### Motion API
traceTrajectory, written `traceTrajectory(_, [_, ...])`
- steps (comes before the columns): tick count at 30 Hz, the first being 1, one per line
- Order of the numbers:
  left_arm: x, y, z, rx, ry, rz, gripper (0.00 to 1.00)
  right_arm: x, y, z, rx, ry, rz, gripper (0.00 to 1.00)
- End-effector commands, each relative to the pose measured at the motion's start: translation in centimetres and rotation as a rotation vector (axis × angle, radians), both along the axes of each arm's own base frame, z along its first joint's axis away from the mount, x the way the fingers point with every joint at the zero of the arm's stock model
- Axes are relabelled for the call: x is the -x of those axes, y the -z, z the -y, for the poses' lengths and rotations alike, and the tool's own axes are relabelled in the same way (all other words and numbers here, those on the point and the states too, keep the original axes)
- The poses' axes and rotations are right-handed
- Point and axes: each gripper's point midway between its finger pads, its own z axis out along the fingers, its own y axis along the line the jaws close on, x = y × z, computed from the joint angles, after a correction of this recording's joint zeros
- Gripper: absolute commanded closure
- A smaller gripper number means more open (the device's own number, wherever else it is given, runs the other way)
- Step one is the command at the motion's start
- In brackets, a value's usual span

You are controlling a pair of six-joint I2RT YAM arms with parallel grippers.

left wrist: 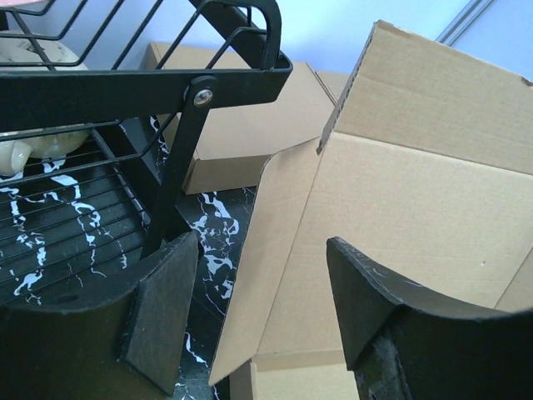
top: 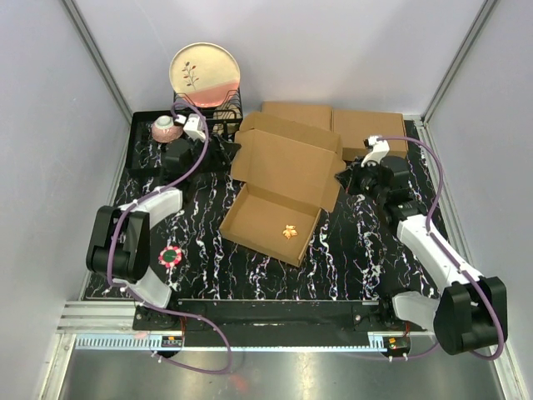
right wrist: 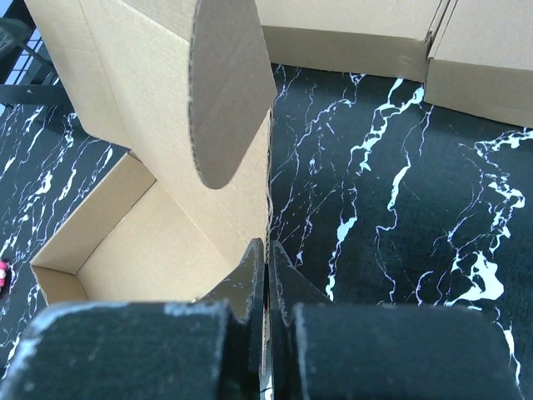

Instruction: Fold the paper box

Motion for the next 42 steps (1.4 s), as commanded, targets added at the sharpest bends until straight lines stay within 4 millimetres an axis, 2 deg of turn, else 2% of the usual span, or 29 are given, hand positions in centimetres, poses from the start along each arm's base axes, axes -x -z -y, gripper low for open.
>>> traceTrajectory(1, [-0.9,-2.8,1.1,0.011,0.077,0.111,0.35,1.4,-1.2,-1.0,0.004,-0.074,0.012,1.0])
traceTrajectory(5, [-1.1,-1.9,1.6,0.016,0.1,0.101,0.37,2.0,-1.9,-1.2,-0.001,-0.096,0.03,1.0])
traceTrajectory(6, [-1.1,-1.9,1.6,0.016,0.103,0.106,0.37,2.3,-1.3,-1.1,0.003,-0.095,0.001,1.0])
traceTrajectory(9, [-1.0,-2.0,1.9,0.017,0.124,0.115,0.4,2.3,-1.3,-1.3,0.006,-0.105,0.0,1.0])
traceTrajectory(13, [-0.5,-2.7,2.6,0.036,0.174,0.14,0.54,2.3,-1.2,-1.4,0.007,-0.114,-0.004,1.0])
traceTrajectory(16, [-0.3,-3.1,2.7,0.048,0.18,0.153,0.58,2.2,-1.0,-1.5,0.012,-0.114,-0.009,1.0])
traceTrajectory(19, [0.0,-3.4,2.9,0.049,0.2,0.16,0.69,2.2,-0.9,-1.5,0.013,-0.114,-0.012,1.0])
traceTrajectory(20, [0.2,-3.4,3.0,0.048,0.203,0.162,0.76,2.1,-0.9,-1.5,0.014,-0.115,-0.011,1.0])
traceTrajectory(22, [0.5,-3.3,3.1,0.042,0.209,0.162,0.81,2.1,-0.9,-1.5,0.014,-0.108,-0.012,1.0])
traceTrajectory(24, [1.1,-3.0,3.3,0.039,0.212,0.157,0.81,1.9,-1.1,-1.3,0.015,-0.101,-0.006,1.0])
traceTrajectory(28, [2.0,-3.1,3.3,0.028,0.215,0.163,0.63,1.9,-1.0,-1.5,0.008,-0.101,-0.008,1.0])
traceTrajectory(29, [2.2,-2.6,3.3,0.019,0.215,0.146,0.62,1.9,-1.0,-1.5,0.007,-0.101,-0.009,1.0])
traceTrajectory(33, [2.5,-2.4,2.7,-0.009,0.189,0.148,0.61,1.8,-1.2,-1.5,0.002,-0.099,-0.002,1.0])
traceTrajectory(39, [2.5,-2.1,2.0,-0.04,0.148,0.142,0.78,1.8,-1.1,-1.5,0.001,-0.099,-0.004,1.0])
traceTrajectory(40, [2.7,-1.9,2.0,-0.044,0.145,0.14,0.85,1.9,-1.2,-1.5,0.0,-0.099,-0.001,1.0])
traceTrajectory(42, [2.5,-1.9,1.6,-0.055,0.128,0.149,0.92,1.9,-1.3,-1.5,0.001,-0.096,0.0,1.0])
